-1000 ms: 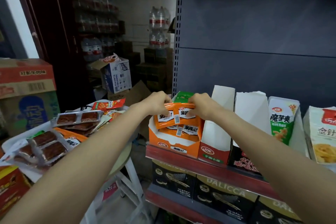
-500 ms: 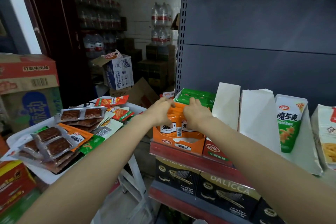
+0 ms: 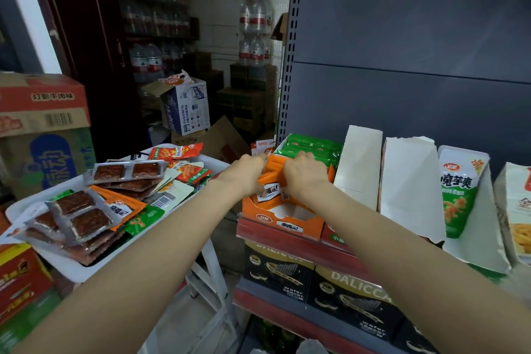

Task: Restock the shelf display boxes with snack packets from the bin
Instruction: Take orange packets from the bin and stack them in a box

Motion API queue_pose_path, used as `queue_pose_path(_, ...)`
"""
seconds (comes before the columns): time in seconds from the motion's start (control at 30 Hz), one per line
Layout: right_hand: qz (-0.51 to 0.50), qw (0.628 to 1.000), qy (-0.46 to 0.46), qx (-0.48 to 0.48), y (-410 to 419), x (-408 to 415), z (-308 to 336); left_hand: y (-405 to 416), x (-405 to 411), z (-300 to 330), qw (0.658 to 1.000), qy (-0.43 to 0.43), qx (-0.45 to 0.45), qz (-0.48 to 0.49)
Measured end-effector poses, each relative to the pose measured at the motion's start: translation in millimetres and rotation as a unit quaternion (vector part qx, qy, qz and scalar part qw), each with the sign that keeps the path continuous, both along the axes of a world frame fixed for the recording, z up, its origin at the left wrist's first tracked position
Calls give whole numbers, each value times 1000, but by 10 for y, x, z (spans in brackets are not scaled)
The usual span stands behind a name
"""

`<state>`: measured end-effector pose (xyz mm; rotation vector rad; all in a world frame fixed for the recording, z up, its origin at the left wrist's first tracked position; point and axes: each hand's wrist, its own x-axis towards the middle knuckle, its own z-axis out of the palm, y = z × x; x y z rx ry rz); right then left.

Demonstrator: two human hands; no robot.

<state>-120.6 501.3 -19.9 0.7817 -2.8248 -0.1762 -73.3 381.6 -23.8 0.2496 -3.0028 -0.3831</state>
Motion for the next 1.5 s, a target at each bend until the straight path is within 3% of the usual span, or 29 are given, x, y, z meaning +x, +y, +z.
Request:
queue_pose_path(0.17, -13, 999, 34, 21, -20, -70, -51, -52, -1, -17, 1000, -15, -7, -15)
queue_pose_path(0.43, -10, 1000, -4, 21, 41, -46, -47, -84, 94, 14, 991, 84, 104, -17)
queue_pose_path(0.6, 77, 991, 5, -112, -32, 196, 40, -272, 509, -22, 965, 220, 143, 15)
queue_pose_path(0.77, 227, 938, -47, -259, -489, 609, 39, -926, 1097, -186, 947, 279, 97, 129)
queue_pose_path(0.9, 281, 915, -105, -269, -1033, 904, -89, -1434, 1590, -288, 951, 217, 41, 215)
queue_pose_path(1.07, 313, 892, -224, -236, -1650, 1045, -395, -1803, 2073, -384, 984, 53, 90, 142)
queue_pose_path(1.17, 369, 873, -277, -156, -1845, 1153, -509, -1891, 2195, -492, 986, -25, 86, 139)
queue_pose_path(1.23, 385, 866, -295, -120, -1916, 1188, -556, -1915, 2208, -526, 989, -14, 43, 140)
queue_pose_path(1.37, 337, 914, -217, -67, -1962, 1179, -568, -1839, 2164, -460, 988, 9, -84, 132)
queue_pose_path(1.5, 327, 909, -247, -78, -1931, 1176, -510, -1817, 2248, -397, 992, 20, 4, 128)
